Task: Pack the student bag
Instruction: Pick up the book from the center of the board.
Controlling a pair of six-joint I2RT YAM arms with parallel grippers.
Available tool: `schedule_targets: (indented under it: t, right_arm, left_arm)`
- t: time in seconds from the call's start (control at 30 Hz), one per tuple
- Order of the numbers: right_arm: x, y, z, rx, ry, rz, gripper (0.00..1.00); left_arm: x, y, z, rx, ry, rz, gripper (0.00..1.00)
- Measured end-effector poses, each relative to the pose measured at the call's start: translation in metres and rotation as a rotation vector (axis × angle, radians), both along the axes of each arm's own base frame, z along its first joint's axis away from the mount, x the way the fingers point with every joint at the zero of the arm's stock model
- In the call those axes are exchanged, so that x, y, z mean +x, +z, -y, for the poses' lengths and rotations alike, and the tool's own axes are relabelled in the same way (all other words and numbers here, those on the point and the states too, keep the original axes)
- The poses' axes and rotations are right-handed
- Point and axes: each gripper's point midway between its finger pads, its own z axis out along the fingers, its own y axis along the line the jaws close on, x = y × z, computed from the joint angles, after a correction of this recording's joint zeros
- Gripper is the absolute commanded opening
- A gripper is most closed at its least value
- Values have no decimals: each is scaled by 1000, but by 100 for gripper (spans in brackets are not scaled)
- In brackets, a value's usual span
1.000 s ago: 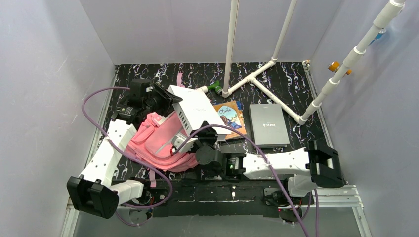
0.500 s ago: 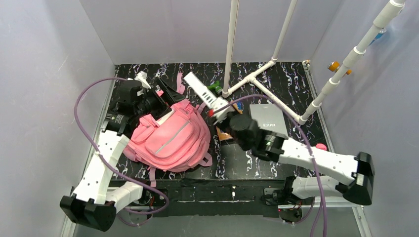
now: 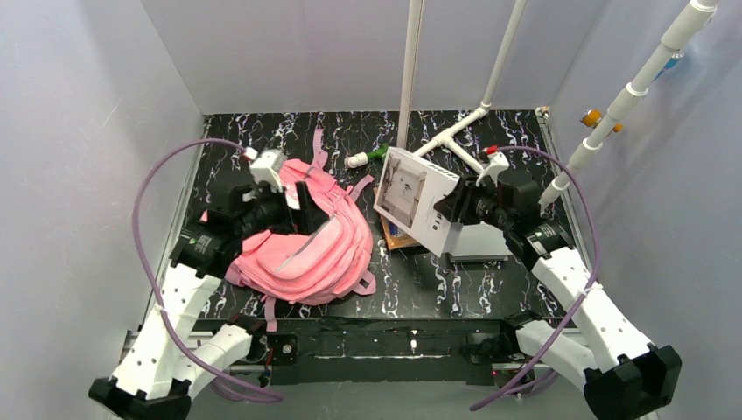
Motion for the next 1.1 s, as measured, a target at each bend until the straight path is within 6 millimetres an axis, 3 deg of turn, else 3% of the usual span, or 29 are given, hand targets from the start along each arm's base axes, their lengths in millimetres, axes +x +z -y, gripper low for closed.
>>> schedule_targets:
  t: [0.17,0.4,0.53,0.6,0.77,0.9,0.97,1.1]
  right_arm:
    - [-22,-5,2,115,16,-135,1]
    - [-39,-15,4,116,22,-222,1]
    - [-44,-11,12,87,2,-214,1]
    - [-46,-10,14,74,-3,-210,1]
    - [-49,-9,18,59,-5,-199,1]
    - [-53,-8,22,51,-13,-193,1]
    - [-54,-9,23,48,-15,-195,1]
    - [-56,-8,24,47,-14,-193,1]
  left_arm:
    - [-24,-57,19,255,-148,-70,98]
    - [-27,-104,28,582,-257,-67,97]
    - [-26,-122,33,725,-298,-51,73]
    - [-24,-130,32,772,-308,-64,68]
    - [-30,-149,40,800,-365,-114,57]
    - [-43,-169,46,798,-427,-188,72]
    - [-50,-177,47,791,-447,-220,74]
    - [-58,-182,48,769,-461,-255,53]
